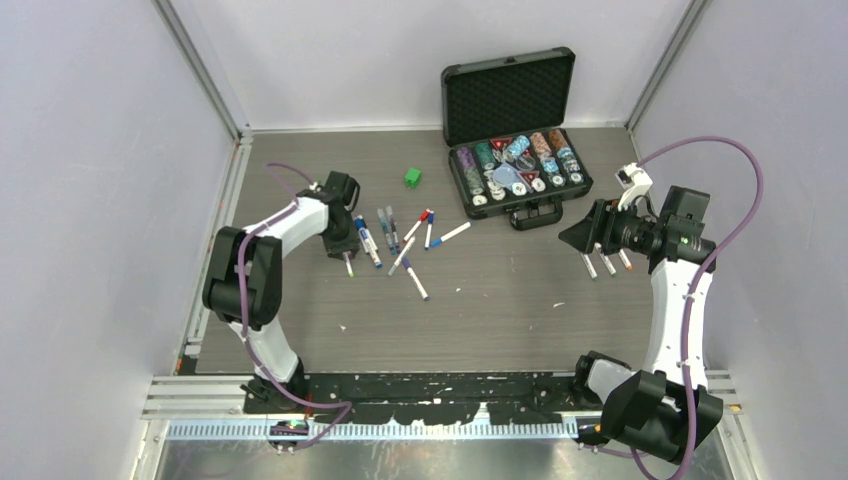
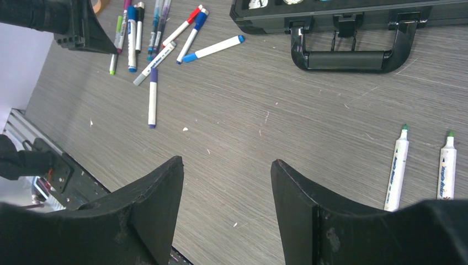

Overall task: Open the pen caps
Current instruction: Pick up the pen from the center of the board.

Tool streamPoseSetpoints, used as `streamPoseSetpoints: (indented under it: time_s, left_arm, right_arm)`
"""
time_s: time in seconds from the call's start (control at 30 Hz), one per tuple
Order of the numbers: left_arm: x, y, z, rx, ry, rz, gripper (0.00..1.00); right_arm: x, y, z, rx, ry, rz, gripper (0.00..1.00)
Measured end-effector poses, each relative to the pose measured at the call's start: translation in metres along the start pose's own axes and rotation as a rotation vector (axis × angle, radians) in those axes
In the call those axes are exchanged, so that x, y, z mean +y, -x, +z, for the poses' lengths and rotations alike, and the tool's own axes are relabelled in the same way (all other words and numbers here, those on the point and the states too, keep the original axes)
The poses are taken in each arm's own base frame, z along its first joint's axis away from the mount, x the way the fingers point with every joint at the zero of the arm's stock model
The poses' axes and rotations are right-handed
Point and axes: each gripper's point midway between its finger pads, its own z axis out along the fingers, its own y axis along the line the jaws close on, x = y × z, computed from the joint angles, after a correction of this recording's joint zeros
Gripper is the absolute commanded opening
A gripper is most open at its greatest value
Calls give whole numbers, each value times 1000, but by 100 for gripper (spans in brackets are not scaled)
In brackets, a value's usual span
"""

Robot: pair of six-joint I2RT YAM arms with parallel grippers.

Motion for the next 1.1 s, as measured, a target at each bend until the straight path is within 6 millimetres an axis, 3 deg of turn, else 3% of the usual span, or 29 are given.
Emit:
streamPoseSetpoints:
  time_s: [0.5, 0.57, 0.87, 0.93, 1.03, 1.1]
  left_arm:
    - [0, -17, 4, 28, 10, 31, 28]
    - [1, -17, 5, 27, 16, 31, 24]
    - [4, -16, 10, 22, 42, 35, 24]
    - [5, -16, 10, 21, 43, 34, 19]
    - [4, -15, 10, 19, 41, 33, 0]
    - [4, -15, 10, 18, 41, 35, 0]
  right_arm:
    - [1, 0, 0, -2, 7, 0, 65]
    - [1, 0, 0, -2, 8, 0, 64]
    - [2, 0, 0, -2, 11, 1, 64]
    - [2, 0, 0, -2, 12, 1, 65]
    - [3, 0, 0, -2, 15, 2, 65]
    - [3, 0, 0, -2, 18, 3, 64]
